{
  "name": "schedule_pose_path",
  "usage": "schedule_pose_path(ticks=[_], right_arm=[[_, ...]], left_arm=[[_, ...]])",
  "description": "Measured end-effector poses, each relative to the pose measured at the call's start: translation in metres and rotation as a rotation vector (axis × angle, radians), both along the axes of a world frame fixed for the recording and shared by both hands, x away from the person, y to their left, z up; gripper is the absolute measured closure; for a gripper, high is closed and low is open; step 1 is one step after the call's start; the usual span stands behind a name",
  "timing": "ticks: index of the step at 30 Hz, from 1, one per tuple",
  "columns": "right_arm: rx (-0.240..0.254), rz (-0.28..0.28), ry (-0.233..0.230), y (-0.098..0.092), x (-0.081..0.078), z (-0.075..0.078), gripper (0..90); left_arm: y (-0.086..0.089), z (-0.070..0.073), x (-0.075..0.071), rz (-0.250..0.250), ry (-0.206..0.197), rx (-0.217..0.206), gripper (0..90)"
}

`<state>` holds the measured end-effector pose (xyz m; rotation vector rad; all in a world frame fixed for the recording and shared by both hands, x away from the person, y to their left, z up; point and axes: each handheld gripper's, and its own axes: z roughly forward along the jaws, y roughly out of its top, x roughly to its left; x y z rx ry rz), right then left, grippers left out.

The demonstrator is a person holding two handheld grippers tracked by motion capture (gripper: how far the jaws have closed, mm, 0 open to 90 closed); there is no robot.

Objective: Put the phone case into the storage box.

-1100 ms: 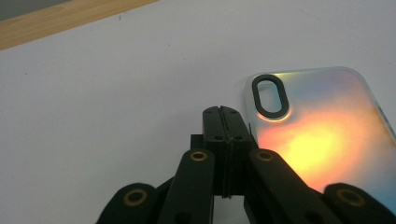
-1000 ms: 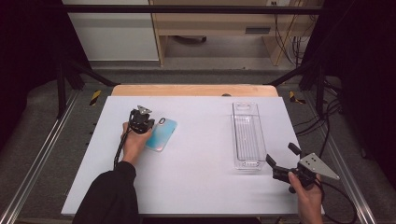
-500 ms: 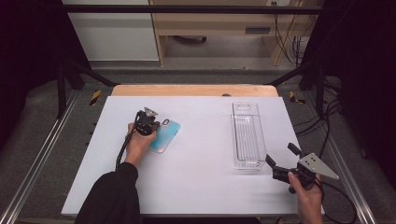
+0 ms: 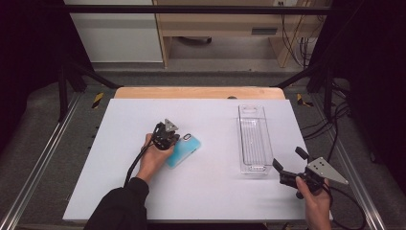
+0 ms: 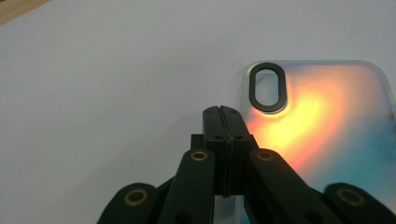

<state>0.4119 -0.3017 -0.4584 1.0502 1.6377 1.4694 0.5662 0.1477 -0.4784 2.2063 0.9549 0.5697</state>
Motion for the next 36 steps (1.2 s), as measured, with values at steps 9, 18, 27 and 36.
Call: schedule_pose_path(ticks=[9,18,27,36], right_arm=[[-0.005,0.003,0.003,0.0,0.0,0.0,3.3],[-0.002,0.003,0.004,0.0,0.0,0.0,3.3],[0.001,0.004,0.007,0.0,0.0,0.0,3.3],[0.001,0.004,0.007,0.0,0.001,0.0,3.2]], left_arm=[[-0.01,-0.001,-0.028,-0.058,-0.006,0.024,90.0],[-0.026,0.003,-0.049,-0.122,0.002,0.028,90.0],[-0.039,0.003,-0.063,-0.162,0.018,0.037,90.0],[-0.048,0.004,-0.074,-0.196,0.042,0.045,90.0]])
